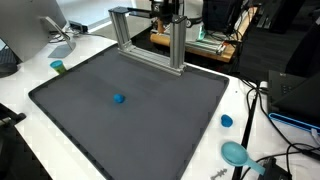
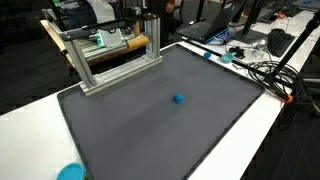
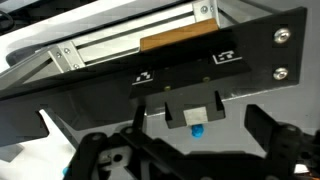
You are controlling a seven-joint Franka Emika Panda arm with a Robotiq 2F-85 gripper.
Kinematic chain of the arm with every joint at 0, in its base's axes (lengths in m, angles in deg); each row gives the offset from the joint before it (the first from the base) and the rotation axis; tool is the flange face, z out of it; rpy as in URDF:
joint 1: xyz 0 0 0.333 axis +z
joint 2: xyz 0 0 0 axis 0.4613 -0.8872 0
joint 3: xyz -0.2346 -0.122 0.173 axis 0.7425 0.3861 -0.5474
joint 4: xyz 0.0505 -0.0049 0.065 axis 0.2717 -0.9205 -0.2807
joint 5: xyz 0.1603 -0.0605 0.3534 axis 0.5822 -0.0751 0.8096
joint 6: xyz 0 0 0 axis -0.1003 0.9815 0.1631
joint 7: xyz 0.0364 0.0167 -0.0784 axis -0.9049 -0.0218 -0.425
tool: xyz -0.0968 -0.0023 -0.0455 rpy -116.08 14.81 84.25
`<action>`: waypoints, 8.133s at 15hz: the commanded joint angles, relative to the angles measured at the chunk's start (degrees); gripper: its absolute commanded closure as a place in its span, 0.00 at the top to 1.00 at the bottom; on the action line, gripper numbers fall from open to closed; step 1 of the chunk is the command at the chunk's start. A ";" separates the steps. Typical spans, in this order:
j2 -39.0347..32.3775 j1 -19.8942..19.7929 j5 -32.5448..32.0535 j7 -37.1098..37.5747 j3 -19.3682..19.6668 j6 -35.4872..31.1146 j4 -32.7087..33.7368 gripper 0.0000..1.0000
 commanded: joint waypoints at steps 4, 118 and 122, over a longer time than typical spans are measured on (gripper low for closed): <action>-0.75 0.42 -2.35 -5.50 1.21 -1.46 0.08 0.95; -58.28 5.52 -0.18 1.91 7.63 -5.79 51.14 0.22; -60.91 5.67 -0.40 2.45 9.11 -6.32 52.56 0.22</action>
